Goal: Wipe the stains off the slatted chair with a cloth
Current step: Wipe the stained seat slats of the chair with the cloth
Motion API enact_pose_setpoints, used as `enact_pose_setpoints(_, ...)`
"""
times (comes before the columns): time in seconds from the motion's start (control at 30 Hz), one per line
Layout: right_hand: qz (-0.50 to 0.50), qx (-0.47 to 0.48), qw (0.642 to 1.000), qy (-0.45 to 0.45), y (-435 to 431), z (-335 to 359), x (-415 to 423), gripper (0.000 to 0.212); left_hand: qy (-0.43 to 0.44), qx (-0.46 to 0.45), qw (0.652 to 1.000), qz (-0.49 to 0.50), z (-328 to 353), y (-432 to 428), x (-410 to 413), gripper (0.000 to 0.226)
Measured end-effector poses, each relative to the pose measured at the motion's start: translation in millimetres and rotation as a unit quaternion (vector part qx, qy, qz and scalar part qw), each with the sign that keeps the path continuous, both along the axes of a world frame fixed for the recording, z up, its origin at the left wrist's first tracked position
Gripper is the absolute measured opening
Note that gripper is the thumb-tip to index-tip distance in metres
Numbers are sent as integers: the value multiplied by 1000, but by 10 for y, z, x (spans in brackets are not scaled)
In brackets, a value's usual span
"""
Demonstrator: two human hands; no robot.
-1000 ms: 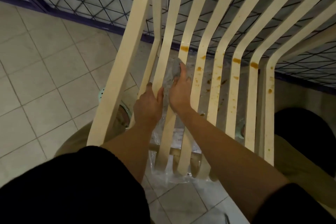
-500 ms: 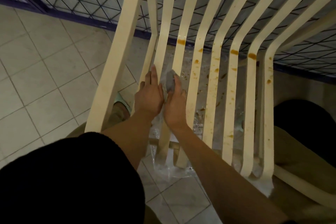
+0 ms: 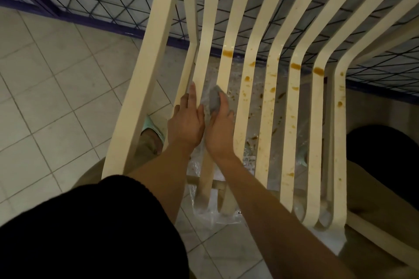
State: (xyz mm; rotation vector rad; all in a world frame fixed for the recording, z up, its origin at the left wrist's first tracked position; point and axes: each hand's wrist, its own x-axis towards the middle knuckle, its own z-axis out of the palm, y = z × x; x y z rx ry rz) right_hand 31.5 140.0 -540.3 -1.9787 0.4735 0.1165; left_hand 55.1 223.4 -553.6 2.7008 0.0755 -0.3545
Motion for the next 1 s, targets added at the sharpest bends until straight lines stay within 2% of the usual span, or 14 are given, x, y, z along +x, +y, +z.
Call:
enact_pose_setpoints(0.37,-2,1,998,57,-259,-36,941,54,1,-3,1000,-10,10,-12,-49,62)
enact_pose_setpoints(0.53,111,-63,989,73,-322,-54,915,60,8,2,1000,-3,27,7,-12,62)
enact_pose_setpoints(0.7,169,-135,974,65,-490,147,969,47,-9,1,1000,-11,-9,17,-17,63)
enact_pose_setpoints(0.77,153,-147,977,31,-523,201,1095,46,-13,-13,1000,-2,-56,54,-15,62)
enact_pose_setpoints(0.87,126,-124,984,31,-574,151,1336,44,-15,-20,1000,3,-123,43,-23,62)
enact_pose_setpoints(0.93,122,-114,985,38,-551,73,1414,34,-17,-15,1000,2,-91,-3,-35,62)
enact_pose_setpoints(0.97,104,-117,987,28,-538,1,1457,21,-16,-15,1000,1,-83,-9,-13,62)
enact_pose_setpoints(1.0,94,-117,988,22,-547,-110,1507,23,-19,-18,1000,-1,-90,-10,-24,62)
